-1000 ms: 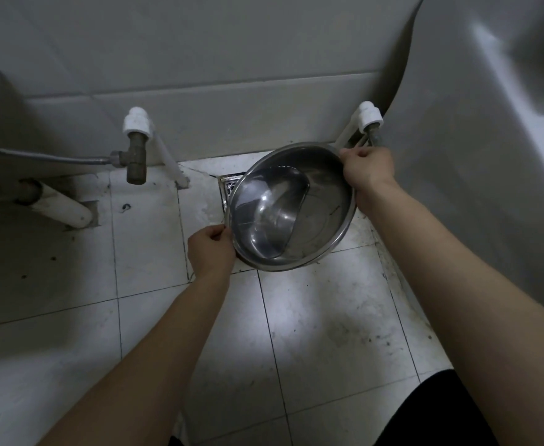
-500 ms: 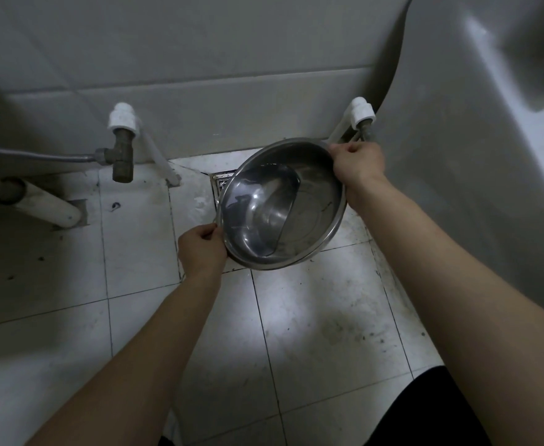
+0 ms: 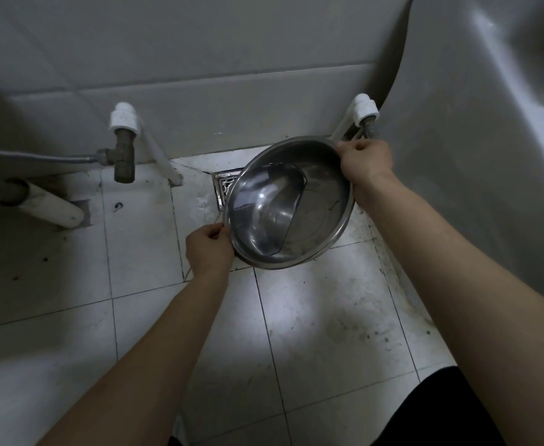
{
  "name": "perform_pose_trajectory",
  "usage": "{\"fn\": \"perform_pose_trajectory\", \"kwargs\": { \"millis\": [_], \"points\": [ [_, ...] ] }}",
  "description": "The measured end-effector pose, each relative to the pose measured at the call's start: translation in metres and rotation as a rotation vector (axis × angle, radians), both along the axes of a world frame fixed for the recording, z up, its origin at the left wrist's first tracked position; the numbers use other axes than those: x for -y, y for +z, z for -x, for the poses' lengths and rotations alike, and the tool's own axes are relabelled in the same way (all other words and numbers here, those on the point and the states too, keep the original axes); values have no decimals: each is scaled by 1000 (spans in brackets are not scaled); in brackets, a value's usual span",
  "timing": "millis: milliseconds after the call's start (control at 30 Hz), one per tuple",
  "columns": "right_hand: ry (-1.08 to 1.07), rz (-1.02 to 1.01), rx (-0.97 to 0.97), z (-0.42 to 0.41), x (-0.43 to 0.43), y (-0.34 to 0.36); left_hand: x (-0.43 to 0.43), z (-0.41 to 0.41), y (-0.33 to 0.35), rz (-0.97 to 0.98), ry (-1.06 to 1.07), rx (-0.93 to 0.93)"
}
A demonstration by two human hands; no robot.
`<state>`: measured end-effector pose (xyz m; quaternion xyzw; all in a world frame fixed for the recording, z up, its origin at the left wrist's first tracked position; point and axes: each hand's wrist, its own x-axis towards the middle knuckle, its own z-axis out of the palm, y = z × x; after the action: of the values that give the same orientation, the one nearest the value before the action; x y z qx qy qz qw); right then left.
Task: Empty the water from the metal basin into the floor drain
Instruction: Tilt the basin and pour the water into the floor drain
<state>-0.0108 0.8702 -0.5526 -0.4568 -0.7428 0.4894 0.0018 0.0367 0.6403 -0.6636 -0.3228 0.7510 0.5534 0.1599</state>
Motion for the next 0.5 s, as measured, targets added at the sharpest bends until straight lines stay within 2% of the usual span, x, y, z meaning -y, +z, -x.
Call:
{"fn": "perform_pose_trajectory", "kwargs": {
  "millis": [500],
  "points": [
    [4, -31, -30, -1, 1, 3, 0, 0, -2, -16, 5, 5]
  ]
}}
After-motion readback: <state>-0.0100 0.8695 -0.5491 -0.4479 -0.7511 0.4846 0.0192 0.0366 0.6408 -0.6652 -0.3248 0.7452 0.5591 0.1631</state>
